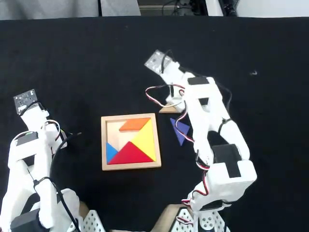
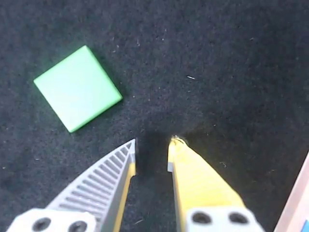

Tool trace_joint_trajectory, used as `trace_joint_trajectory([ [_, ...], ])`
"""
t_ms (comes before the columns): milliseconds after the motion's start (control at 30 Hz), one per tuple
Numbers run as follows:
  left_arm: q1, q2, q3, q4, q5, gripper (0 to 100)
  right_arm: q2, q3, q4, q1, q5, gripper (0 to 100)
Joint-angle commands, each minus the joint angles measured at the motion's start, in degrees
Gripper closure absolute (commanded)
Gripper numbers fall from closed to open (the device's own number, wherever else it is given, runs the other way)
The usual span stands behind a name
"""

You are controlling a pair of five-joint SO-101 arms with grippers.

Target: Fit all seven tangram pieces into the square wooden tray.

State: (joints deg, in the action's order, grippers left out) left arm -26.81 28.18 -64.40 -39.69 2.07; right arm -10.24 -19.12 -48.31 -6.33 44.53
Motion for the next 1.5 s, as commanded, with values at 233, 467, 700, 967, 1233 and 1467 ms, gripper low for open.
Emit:
trace_joint_trajectory([
  [233,0.7,0.7,0.1,0.8,-0.5,88,21.9,-16.9,-8.4,-2.0,4.0,89.2],
  [467,0.7,0.7,0.1,0.6,-0.5,88,24.4,-19.9,-11.1,-1.9,-10.1,75.7],
  [700,0.5,0.7,0.1,0.4,-0.5,88,18.9,-16.2,-14.6,-2.3,-22.8,72.3],
  [967,0.7,0.8,-0.7,0.8,-0.5,88,11.9,-12.4,-14.6,-3.5,-30.6,65.2],
  [1233,0.7,0.8,-0.7,0.8,-0.5,88,1.5,-7.2,-13.4,-5.5,-30.1,72.4],
  [1467,0.7,0.8,-0.7,0.8,-0.5,88,-4.2,-3.8,-13.9,-5.1,-28.5,76.4],
])
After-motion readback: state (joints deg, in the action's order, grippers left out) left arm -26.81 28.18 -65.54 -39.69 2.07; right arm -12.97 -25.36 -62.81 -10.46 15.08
